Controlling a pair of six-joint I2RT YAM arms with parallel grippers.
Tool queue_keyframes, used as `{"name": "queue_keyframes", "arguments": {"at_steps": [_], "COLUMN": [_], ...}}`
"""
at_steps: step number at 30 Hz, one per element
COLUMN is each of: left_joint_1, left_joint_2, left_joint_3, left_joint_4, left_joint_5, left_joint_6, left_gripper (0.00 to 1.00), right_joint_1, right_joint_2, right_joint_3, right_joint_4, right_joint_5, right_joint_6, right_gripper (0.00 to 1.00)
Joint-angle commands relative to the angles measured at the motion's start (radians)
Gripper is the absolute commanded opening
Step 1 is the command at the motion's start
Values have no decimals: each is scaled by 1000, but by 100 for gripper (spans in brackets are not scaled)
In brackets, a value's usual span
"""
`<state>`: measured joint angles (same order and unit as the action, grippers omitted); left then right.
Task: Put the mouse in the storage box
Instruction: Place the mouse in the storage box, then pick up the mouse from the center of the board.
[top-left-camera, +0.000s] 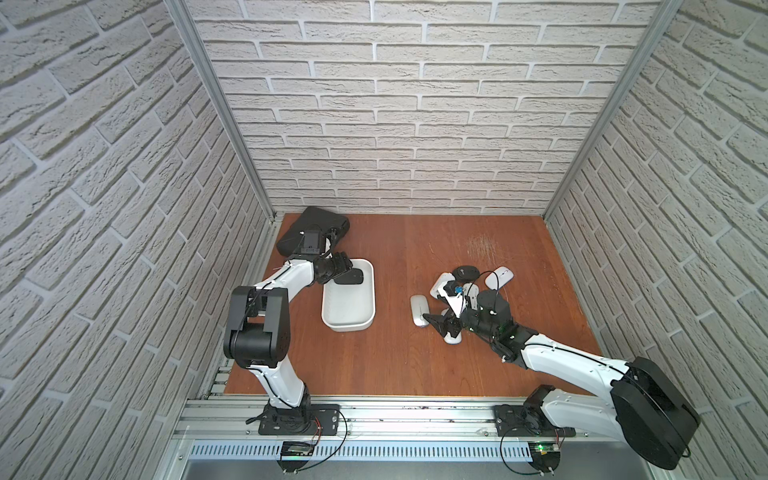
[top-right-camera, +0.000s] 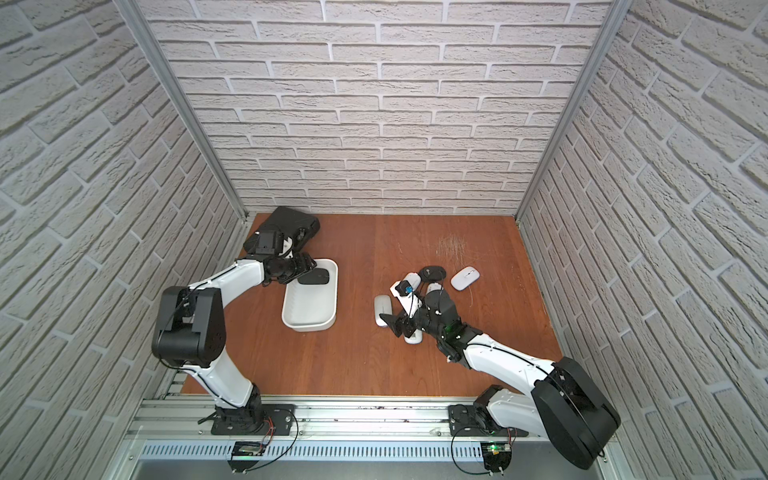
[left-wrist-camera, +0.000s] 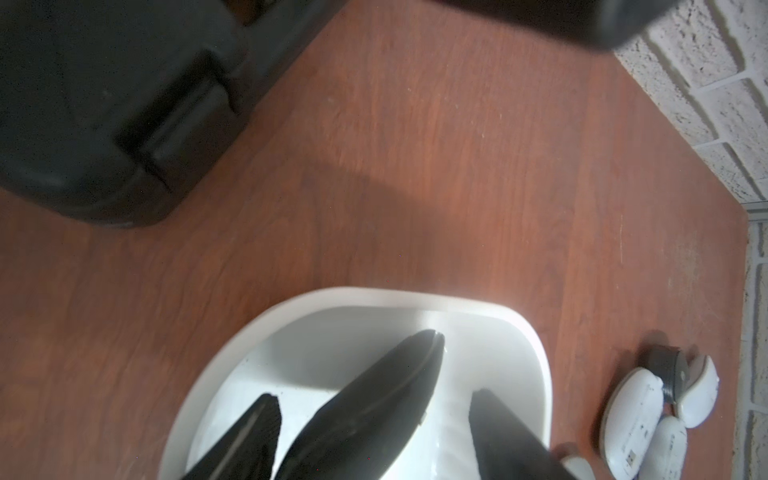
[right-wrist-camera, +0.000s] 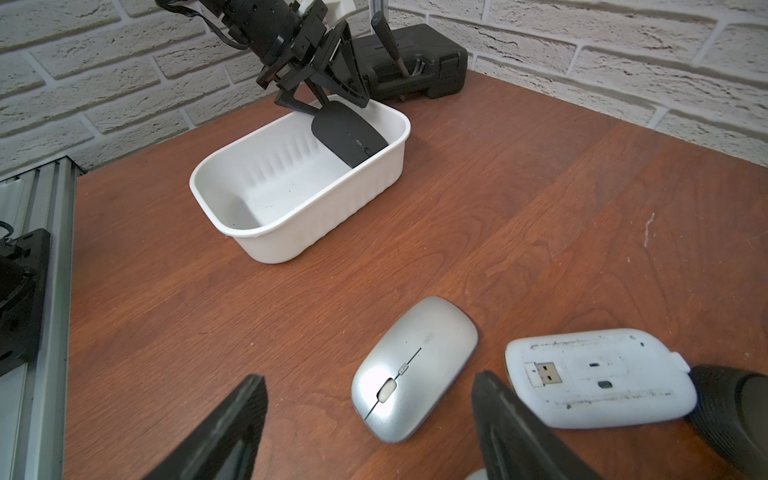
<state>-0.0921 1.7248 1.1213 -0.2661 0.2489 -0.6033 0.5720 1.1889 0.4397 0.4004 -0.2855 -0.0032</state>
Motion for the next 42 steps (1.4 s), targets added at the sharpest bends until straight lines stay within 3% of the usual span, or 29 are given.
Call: {"name": "queue_keyframes", "arguments": {"at_steps": [1, 11, 17, 30, 36, 42], "left_joint_1": [-14, -15, -38, -109, -118, -119], "left_joint_2": [-24, -46, -181, -491, -633, -700], "left_joint_3": [32, 58, 3, -51, -121, -184], "left_joint_4": [-63, -131, -96, -318, -387, -420], "left_joint_5": [-52, -119, -166, -184, -146, -143], "left_joint_6": [33, 57, 54, 139, 138, 130], "left_gripper": [77, 78, 78, 78, 78, 78], "right_joint_1": [0, 0, 0, -4, -5, -3], "right_joint_2": [-2, 0, 3, -9, -4, 34], "right_joint_3": [22, 25, 42, 213, 259, 255], "right_joint_4": [27, 22, -9, -443, -641, -732], "right_joint_5": [-6, -4, 38, 320, 366, 324], "right_joint_6": [10, 16, 62, 247, 331, 421], "right_gripper": [81, 81, 81, 80, 80, 80]}}
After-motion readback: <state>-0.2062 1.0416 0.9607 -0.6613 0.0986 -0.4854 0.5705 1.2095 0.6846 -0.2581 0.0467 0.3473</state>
